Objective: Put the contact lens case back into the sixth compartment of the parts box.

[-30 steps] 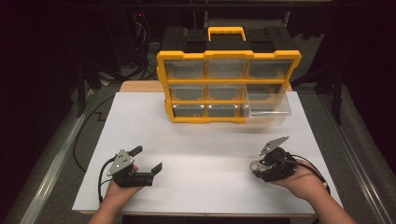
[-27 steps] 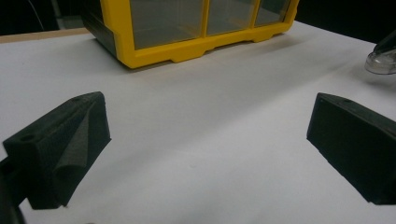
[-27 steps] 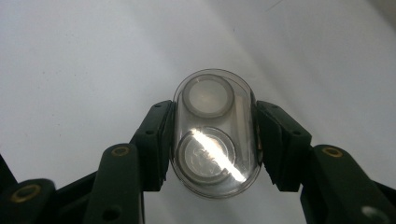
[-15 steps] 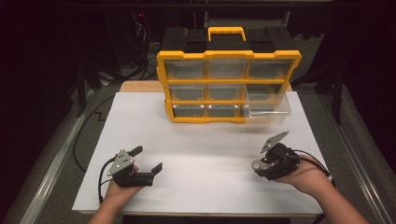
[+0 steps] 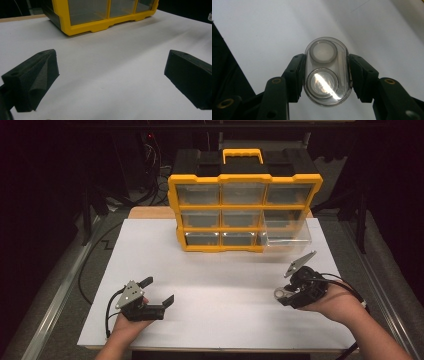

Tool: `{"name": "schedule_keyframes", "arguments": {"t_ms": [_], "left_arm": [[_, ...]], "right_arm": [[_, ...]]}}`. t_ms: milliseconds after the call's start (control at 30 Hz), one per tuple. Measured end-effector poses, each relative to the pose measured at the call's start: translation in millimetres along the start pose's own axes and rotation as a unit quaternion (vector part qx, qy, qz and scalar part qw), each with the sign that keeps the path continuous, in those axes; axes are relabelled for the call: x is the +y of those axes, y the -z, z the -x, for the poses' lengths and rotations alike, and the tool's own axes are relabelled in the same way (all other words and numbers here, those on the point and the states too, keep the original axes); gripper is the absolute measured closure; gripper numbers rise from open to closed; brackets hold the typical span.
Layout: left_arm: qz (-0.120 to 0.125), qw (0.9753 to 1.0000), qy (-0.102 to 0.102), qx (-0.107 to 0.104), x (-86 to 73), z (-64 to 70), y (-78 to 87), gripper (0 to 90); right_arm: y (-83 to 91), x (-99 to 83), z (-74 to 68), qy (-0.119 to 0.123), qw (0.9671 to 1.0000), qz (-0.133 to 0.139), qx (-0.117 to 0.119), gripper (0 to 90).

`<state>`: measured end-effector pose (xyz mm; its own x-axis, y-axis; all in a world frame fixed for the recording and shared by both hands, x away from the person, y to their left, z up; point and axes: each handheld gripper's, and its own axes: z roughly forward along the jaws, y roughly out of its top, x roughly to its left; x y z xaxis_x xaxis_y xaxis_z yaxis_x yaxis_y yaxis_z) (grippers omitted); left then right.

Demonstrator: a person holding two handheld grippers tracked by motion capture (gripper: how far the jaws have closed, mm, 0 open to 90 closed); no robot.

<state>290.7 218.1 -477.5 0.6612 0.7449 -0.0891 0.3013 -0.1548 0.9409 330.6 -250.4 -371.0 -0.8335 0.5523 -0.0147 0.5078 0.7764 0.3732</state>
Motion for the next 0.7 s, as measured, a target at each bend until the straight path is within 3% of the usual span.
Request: {"name": "schedule_keyframes", "arguments": {"t_ms": [700], "left_arm": [[0.0, 1.0, -0.002, -0.001, -0.5, 0.4, 0.0, 0.5]], "right_arm": [[41.2, 12.1, 7.4, 0.009, 0.9996, -0.024, -0.008, 49.9]]}}
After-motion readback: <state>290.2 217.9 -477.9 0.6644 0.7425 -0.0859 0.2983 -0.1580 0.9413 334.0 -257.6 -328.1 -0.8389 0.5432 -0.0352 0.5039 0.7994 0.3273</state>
